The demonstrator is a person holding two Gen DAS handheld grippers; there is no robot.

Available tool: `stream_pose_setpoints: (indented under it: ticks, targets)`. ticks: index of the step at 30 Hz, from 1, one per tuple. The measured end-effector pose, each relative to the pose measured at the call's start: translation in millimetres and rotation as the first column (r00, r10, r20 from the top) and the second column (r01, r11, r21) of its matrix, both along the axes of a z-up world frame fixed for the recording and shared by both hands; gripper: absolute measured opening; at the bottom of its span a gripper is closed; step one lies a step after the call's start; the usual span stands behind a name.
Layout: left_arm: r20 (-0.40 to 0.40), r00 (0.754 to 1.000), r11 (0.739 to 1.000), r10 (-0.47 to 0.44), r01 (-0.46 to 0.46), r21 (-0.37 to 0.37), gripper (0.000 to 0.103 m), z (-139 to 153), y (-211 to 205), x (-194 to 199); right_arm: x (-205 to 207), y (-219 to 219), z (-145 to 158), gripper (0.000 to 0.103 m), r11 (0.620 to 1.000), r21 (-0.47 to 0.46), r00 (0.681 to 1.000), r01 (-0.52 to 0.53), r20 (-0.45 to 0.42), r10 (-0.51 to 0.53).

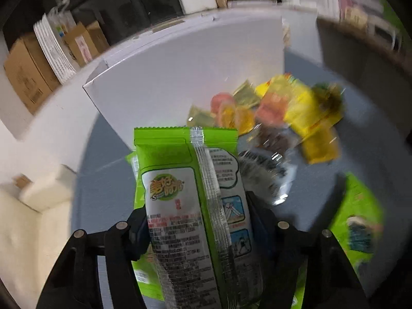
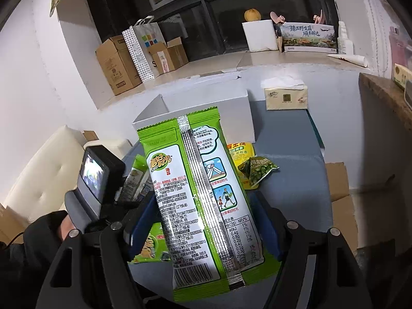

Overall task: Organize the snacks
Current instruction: 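Carry the stick packet into the white box and release it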

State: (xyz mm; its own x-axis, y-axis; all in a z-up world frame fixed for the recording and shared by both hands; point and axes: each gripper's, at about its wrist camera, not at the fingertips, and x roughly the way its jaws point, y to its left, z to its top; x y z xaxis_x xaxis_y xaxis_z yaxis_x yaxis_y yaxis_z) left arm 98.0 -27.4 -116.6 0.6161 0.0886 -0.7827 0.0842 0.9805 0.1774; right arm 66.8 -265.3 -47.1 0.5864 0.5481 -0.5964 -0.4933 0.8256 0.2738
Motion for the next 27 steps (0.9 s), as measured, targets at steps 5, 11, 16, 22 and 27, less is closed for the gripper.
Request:
stream_pose_setpoints:
  ticks: [5,11,16,22,27]
  targets:
    - [0.056,0.998,0.994,0.011,-0.005,-0.113,0.069,27.0,19.7,-12.2,-1.1,5.0,0.1,0.077,1.0,0.006,1.0,-0.013,0.007,0.013]
    - [0.135,0.99,0.973,0.028,0.004,-0.231,0.069,58.5,45.9,-32.7,4.5,12.6,-2.4,0.077,0.999,0.035,1.0,-0.016,-0.001,0.016]
    - [0.15,0.987,0.968,0.06,-0.021,-0.25,0.069,68.7,64.6,-24.2,12.2,25.3,-5.9,0.077,0.999,0.034,1.0,-0.02,-0.008,0.02]
    - [0.19,0.981,0.967,0.048,0.003,-0.255,0.069,93.6,69.0,6.0,51.2,57.3,17.7,0.077,0.999,0.027,0.998,-0.042,0.056,0.04]
    - [0.211,0.974,0.964,0.088,-0.03,-0.264,0.069,124.7,78.9,70.8,124.0,82.1,44.9,0.077,1.0,0.021,1.0,0.022,0.014,-0.023]
